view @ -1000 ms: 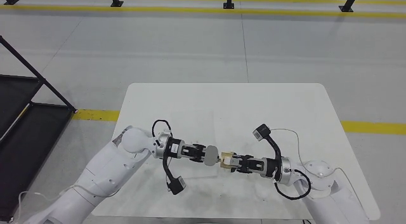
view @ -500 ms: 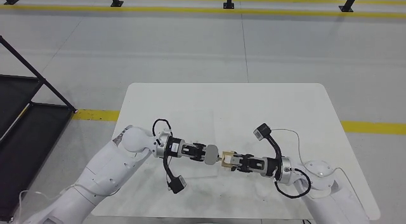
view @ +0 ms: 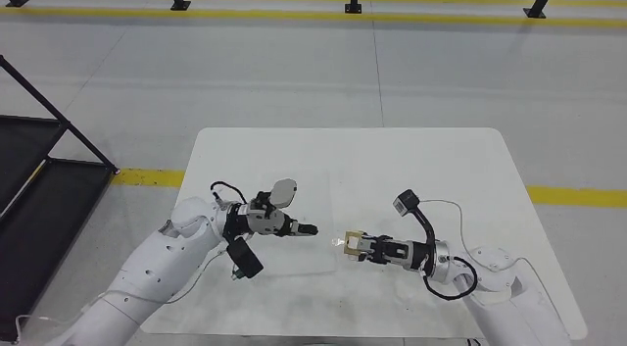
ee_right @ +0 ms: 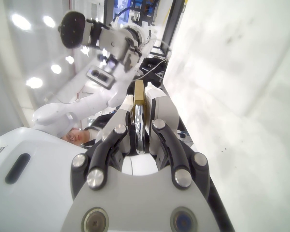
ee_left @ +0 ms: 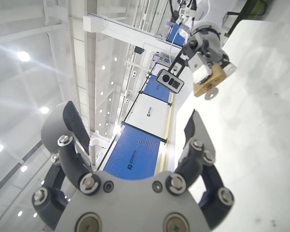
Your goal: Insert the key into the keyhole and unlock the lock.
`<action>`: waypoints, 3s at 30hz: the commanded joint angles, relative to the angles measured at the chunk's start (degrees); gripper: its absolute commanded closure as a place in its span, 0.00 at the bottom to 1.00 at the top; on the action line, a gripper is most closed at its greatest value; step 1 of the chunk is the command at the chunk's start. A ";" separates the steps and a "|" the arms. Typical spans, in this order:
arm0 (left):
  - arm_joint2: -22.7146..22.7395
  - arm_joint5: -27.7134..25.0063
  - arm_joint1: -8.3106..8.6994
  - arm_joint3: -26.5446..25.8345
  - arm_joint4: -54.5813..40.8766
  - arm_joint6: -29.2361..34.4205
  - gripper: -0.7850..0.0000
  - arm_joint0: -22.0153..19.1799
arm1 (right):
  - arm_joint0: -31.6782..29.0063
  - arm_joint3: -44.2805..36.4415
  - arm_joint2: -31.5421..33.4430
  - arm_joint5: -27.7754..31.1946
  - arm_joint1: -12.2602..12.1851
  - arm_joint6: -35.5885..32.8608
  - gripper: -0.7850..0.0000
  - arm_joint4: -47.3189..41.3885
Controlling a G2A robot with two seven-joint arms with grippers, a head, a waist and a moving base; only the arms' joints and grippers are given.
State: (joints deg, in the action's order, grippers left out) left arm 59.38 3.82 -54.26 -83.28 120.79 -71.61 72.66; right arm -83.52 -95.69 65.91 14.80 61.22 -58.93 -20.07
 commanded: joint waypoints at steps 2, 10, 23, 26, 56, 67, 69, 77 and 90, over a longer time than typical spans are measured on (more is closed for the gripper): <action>0.00 0.01 0.00 -0.01 1.77 0.01 0.00 0.00 | -0.01 -0.01 0.00 0.01 0.00 -0.01 1.00 0.01; 0.45 -18.15 0.10 -1.89 -8.38 3.89 0.00 -0.41 | -0.01 -0.01 0.00 0.01 0.00 -0.01 1.00 0.01; 1.45 -58.24 0.58 0.00 -34.42 28.72 0.00 0.53 | -0.01 -0.01 0.00 0.01 0.00 -0.01 1.00 0.01; 0.90 -60.78 0.07 2.45 -45.21 33.72 0.00 1.77 | -0.01 -0.01 0.00 0.01 0.00 -0.01 1.00 0.01; 0.41 -61.82 -0.08 2.86 -50.97 37.69 0.00 2.09 | -0.01 -0.01 0.00 0.01 0.00 -0.01 1.00 0.01; 0.41 -61.82 -0.08 2.86 -50.97 37.69 0.00 2.09 | -0.01 -0.01 0.00 0.01 0.00 -0.01 1.00 0.01; 0.41 -61.82 -0.08 2.86 -50.97 37.69 0.00 2.09 | -0.01 -0.01 0.00 0.01 0.00 -0.01 1.00 0.01; -2.03 -61.82 -0.36 4.69 -62.43 44.67 0.00 3.05 | -0.01 -0.01 0.00 0.01 0.00 -0.01 1.00 0.01; -7.80 -57.30 1.88 2.09 -116.52 91.76 0.00 -2.22 | -0.01 -0.01 0.00 0.01 0.00 -0.01 1.00 0.01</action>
State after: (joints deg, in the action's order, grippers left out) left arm 51.68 -54.02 -52.61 -80.65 8.20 15.70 70.68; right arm -83.53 -95.70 65.91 14.81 61.22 -58.94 -20.06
